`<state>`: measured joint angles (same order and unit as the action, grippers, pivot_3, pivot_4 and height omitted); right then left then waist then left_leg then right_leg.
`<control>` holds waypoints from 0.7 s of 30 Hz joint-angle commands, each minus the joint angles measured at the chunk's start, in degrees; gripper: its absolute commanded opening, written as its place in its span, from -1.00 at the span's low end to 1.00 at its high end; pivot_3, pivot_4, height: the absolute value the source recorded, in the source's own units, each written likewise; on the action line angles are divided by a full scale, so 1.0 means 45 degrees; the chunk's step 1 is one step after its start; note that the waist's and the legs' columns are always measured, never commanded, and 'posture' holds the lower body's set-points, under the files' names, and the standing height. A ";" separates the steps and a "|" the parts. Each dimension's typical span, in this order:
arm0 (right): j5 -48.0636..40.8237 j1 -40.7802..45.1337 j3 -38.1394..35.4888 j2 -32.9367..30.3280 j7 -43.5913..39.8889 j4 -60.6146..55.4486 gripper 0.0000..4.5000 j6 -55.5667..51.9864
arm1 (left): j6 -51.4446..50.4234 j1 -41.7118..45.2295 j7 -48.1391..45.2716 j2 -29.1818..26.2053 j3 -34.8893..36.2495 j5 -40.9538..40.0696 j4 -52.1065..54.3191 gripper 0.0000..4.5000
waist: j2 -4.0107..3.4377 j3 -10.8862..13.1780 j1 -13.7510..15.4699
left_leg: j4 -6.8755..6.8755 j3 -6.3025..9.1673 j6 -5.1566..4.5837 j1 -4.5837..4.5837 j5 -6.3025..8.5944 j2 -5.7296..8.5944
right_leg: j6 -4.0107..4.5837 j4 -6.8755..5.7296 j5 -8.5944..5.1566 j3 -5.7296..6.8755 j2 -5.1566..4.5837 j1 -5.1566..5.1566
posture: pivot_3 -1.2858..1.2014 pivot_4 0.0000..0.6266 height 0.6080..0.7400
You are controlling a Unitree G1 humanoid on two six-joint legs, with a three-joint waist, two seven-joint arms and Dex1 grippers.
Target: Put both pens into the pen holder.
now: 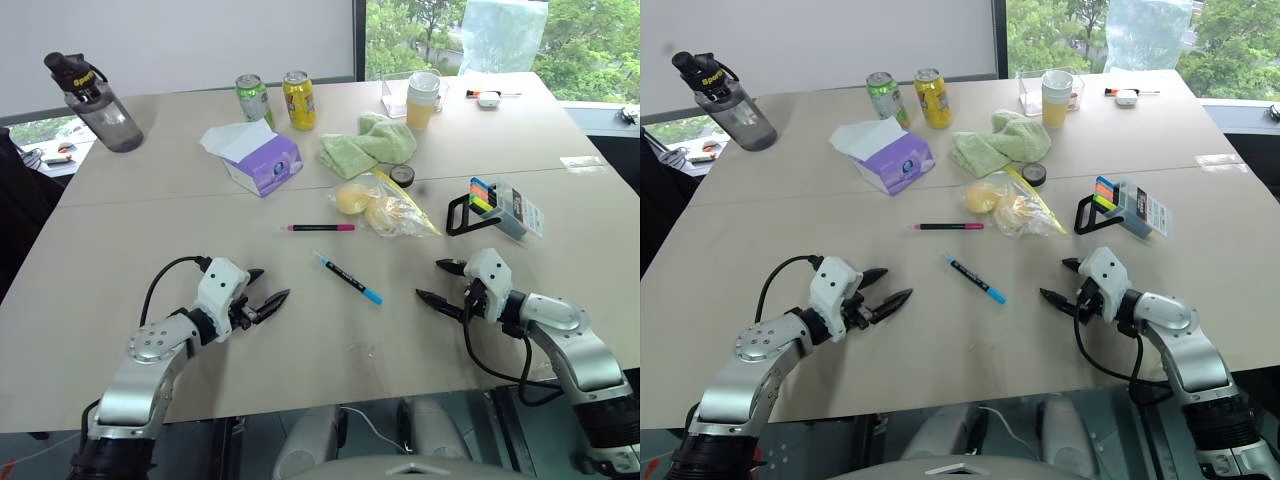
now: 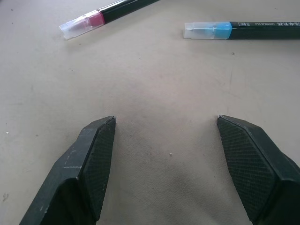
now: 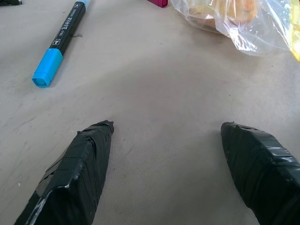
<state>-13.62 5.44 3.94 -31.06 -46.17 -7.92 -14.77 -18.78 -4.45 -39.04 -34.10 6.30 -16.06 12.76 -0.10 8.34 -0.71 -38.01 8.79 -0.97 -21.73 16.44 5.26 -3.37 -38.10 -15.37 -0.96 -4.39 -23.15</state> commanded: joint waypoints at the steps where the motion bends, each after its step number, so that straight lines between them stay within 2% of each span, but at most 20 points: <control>1: -0.0164 0.0361 -0.0166 0.0025 -0.0135 -0.0067 0.74 0.0247 | -0.0018 -0.0091 0.0056 -0.0076 0.0339 -0.0119 0.0396 0.56 | 0.0000 0.0000 -0.0005 | 0.0000 0.0000 0.0000 0.0000 0.0000 0.0000 | 0.0000 0.0000 0.0000 0.0000 0.0000 0.0000 | 0.03 -0.52 1.00; 16: -0.0138 0.0728 -0.0090 0.0100 -0.0389 0.0235 0.74 0.0372 | -0.0323 -0.0105 0.0293 0.0087 0.0424 -0.0473 0.0800 0.56 | 0.0000 0.0000 0.0011 | 0.0000 -0.0003 0.0000 -0.0002 0.0000 -0.0001 | 0.0000 0.0001 0.0000 -0.0002 0.0001 -0.0001 | 0.03 -0.52 1.00; 21: -0.0488 0.1049 -0.0107 0.0073 -0.0580 -0.0426 0.74 -0.0048 | -0.0367 -0.0117 0.0176 0.0023 0.0475 -0.0678 0.0873 0.56 | 0.0000 0.0001 -0.0003 | 0.0000 -0.0002 0.0000 -0.0002 0.0000 -0.0001 | 0.0000 0.0001 0.0000 -0.0002 0.0000 -0.0001 | 0.03 -0.52 1.00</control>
<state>-14.24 8.72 4.01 -30.74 -48.28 -6.44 -14.88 -20.71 -5.07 -37.81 -33.59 6.72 -18.23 14.59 -0.10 8.34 -0.73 -38.01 8.77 -0.97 -21.74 16.44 5.26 -3.37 -38.09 -15.37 -0.97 -4.39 -23.16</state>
